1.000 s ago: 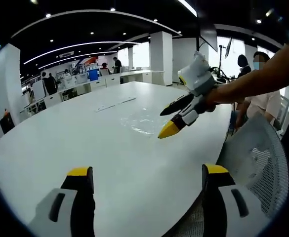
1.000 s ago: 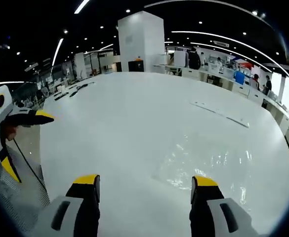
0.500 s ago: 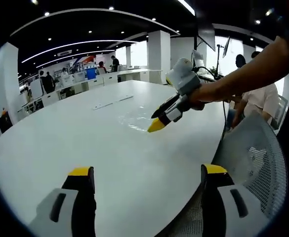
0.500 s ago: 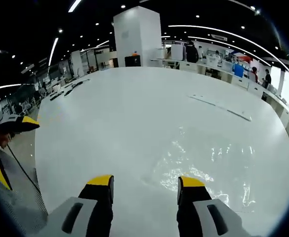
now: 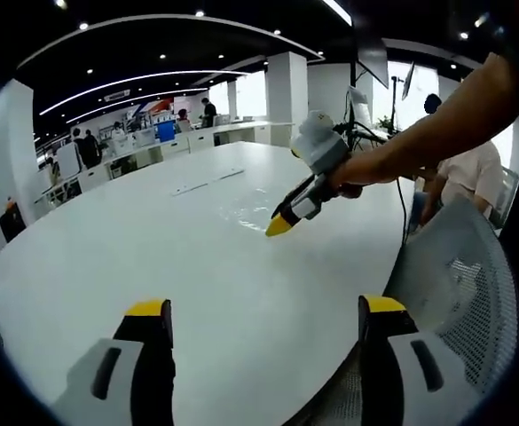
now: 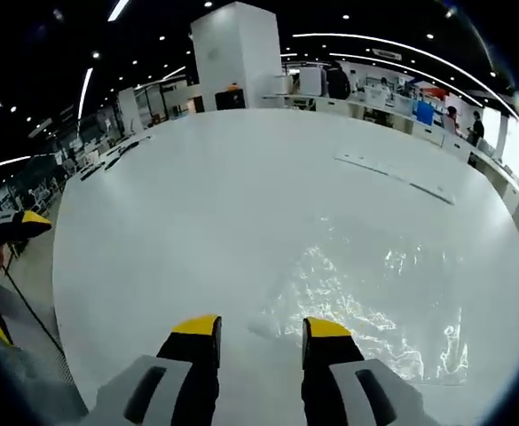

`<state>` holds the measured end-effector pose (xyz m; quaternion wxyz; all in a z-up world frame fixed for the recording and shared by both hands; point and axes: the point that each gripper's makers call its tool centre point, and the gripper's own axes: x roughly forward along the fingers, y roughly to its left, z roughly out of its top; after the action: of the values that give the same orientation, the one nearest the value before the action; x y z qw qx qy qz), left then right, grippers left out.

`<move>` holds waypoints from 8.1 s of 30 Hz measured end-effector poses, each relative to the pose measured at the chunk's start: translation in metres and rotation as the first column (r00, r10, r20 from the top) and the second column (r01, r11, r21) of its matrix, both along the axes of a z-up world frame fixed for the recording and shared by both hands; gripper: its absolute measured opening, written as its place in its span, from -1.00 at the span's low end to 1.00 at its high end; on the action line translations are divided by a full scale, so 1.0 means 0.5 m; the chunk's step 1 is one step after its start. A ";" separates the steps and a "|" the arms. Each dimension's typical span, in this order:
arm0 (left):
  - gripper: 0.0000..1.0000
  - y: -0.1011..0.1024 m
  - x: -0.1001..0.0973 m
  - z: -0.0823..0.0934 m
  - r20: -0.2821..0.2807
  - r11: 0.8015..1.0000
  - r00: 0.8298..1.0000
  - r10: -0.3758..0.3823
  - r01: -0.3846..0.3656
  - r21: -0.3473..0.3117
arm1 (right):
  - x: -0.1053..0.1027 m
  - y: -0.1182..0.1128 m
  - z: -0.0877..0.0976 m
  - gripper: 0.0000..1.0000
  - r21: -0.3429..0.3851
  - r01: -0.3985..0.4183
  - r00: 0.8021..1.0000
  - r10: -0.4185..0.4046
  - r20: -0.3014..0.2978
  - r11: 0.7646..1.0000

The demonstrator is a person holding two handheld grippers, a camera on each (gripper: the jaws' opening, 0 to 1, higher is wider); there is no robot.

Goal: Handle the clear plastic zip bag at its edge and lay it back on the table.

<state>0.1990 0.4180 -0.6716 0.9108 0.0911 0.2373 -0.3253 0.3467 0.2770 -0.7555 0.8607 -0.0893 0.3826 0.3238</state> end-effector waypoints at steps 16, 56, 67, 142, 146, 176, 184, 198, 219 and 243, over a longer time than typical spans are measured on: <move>0.64 -0.004 0.001 -0.011 -0.010 1.000 1.000 -0.011 0.011 0.020 | 0.008 -0.003 -0.036 -0.62 -0.074 0.003 0.999 -0.006 -0.036 0.997; 0.51 -0.028 -0.013 -0.012 -0.014 0.994 0.997 -0.081 0.081 0.077 | -0.044 -0.032 -0.052 -1.00 -0.243 -0.273 0.962 0.257 -0.097 0.931; 0.50 -0.030 -0.025 -0.005 -0.008 0.993 0.996 -0.085 0.086 0.081 | -0.072 -0.048 -0.055 -0.86 -0.255 -0.352 0.935 0.324 -0.145 0.901; 0.47 -0.017 0.001 -0.001 0.005 0.992 0.998 -0.064 0.063 0.110 | -0.115 -0.021 0.041 -1.00 -0.209 -0.437 0.898 0.439 -0.037 0.875; 0.46 -0.015 0.001 -0.005 0.003 0.992 0.998 -0.065 0.064 0.111 | -0.118 -0.024 0.049 -1.00 -0.236 -0.466 0.881 0.472 -0.033 0.853; 0.42 -0.019 0.027 -0.015 -0.012 0.986 0.998 -0.065 0.066 0.151 | -0.137 -0.030 0.103 -1.00 -0.244 -0.594 0.781 0.622 0.052 0.766; 0.41 -0.033 0.030 -0.009 -0.012 0.980 0.996 -0.094 0.094 0.175 | -0.145 -0.031 0.128 -1.00 -0.282 -0.621 0.747 0.662 0.070 0.731; 0.38 -0.063 0.032 0.002 -0.013 0.977 0.993 -0.118 0.119 0.175 | -0.165 -0.049 0.152 -1.00 -0.322 -0.651 0.696 0.710 0.110 0.688; 0.32 -0.058 0.046 -0.026 -0.044 0.973 0.989 -0.141 0.147 0.176 | -0.208 -0.060 0.150 -1.00 -0.378 -0.713 0.569 0.803 0.179 0.590; 0.15 -0.097 0.036 -0.037 -0.069 0.940 0.968 -0.242 0.251 0.231 | -0.280 -0.036 0.167 -1.00 -0.329 -0.797 0.463 0.862 0.208 0.507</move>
<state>0.2172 0.3693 -0.6900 0.8405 0.2222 0.2792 -0.4076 0.2067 0.2589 -0.6718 0.6326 -0.3991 0.1609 0.6440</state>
